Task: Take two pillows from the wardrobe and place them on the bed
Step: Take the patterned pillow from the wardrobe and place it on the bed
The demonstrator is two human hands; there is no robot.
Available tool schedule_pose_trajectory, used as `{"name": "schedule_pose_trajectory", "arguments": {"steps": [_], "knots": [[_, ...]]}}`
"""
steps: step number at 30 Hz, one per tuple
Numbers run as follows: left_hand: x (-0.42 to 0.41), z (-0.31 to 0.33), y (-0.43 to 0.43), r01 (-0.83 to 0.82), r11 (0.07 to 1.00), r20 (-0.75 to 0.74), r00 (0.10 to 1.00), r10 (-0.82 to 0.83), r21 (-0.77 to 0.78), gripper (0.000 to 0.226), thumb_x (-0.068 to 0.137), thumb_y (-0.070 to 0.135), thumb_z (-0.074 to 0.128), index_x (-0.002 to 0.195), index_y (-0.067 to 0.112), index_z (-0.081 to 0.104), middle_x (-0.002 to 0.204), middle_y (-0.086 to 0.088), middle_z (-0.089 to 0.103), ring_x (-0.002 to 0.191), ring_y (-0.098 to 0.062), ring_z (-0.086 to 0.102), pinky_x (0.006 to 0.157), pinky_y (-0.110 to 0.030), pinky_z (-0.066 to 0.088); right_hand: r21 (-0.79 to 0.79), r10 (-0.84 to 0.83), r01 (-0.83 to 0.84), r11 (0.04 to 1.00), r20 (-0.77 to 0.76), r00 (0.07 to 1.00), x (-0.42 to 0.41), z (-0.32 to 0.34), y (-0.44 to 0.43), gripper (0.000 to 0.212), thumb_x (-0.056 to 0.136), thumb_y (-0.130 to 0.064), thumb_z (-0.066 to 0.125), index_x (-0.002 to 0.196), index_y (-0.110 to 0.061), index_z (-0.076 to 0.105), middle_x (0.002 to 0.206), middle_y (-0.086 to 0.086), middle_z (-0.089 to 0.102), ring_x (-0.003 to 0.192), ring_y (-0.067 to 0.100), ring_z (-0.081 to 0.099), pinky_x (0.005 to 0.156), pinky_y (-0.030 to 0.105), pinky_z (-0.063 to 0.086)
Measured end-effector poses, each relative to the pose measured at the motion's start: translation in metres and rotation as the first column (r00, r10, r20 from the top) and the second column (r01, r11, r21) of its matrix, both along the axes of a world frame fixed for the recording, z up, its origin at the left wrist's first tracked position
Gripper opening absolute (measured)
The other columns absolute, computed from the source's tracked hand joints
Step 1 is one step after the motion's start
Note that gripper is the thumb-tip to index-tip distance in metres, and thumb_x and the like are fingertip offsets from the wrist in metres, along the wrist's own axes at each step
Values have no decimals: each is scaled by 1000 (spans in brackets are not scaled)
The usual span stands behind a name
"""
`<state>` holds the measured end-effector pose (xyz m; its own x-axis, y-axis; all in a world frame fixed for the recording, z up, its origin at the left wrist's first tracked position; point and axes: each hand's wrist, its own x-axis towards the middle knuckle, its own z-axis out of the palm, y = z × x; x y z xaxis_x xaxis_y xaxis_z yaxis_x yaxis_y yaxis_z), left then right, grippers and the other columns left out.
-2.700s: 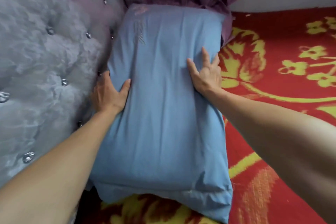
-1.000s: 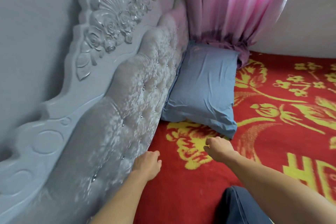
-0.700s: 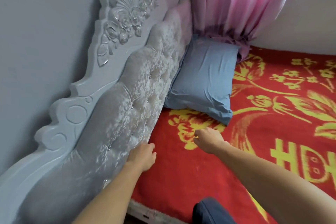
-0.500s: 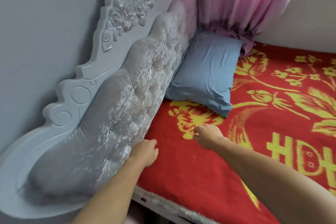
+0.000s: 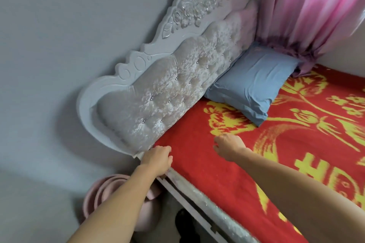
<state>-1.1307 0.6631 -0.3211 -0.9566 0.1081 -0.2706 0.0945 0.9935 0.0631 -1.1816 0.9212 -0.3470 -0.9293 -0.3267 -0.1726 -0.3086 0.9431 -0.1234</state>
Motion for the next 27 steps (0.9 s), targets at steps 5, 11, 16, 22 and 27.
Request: {"name": "schedule_pose_trajectory", "arguments": {"steps": [5, 11, 16, 22, 27], "knots": [[132, 4, 0, -109, 992, 92, 990, 104, 60, 25, 90, 29, 43, 107, 18, 58, 109, -8, 66, 97, -33, 61, 74, -37, 47, 21, 164, -165, 986, 43, 985, 82, 7, -11, 24, 93, -31, 45, 92, -14, 62, 91, 5, 69, 84, 28, 65, 62, 34, 45], [259, 24, -30, -295, 955, 54, 954, 293, 24, 24, 88, 26, 43, 99, 14, 60, 109, -14, 67, 96, -38, 61, 73, -40, 49, 14, 393, -395, 919, 63, 917, 148, 31, -76, 23, 92, -29, 42, 98, -16, 60, 100, 6, 69, 91, 29, 64, 68, 35, 46], [370, 34, -70, -433, 900, 50, 899, 436, -54, 22, 89, 28, 44, 100, 15, 57, 109, -14, 66, 98, -37, 61, 76, -42, 48, 40, 625, -627, 778, 54, 779, 228, 40, -161, 28, 94, -30, 44, 109, -18, 64, 115, 7, 65, 107, 30, 60, 87, 38, 47], [452, 44, -56, -321, 947, -22, 947, 321, 15, 26, 90, 28, 45, 100, 9, 61, 102, -18, 66, 91, -39, 63, 74, -44, 52, 94, 760, -765, 637, 87, 644, 331, 39, -237, 31, 92, -32, 44, 116, -19, 60, 121, 9, 64, 110, 29, 60, 87, 37, 48], [546, 52, -113, -410, 912, -18, 912, 410, -11, 23, 91, 23, 45, 99, 6, 59, 105, -20, 65, 95, -40, 60, 77, -44, 49, 144, 762, -758, 636, 34, 646, 402, 35, -272, 32, 94, -34, 44, 115, -18, 62, 117, 10, 66, 106, 30, 62, 84, 37, 49]]}}
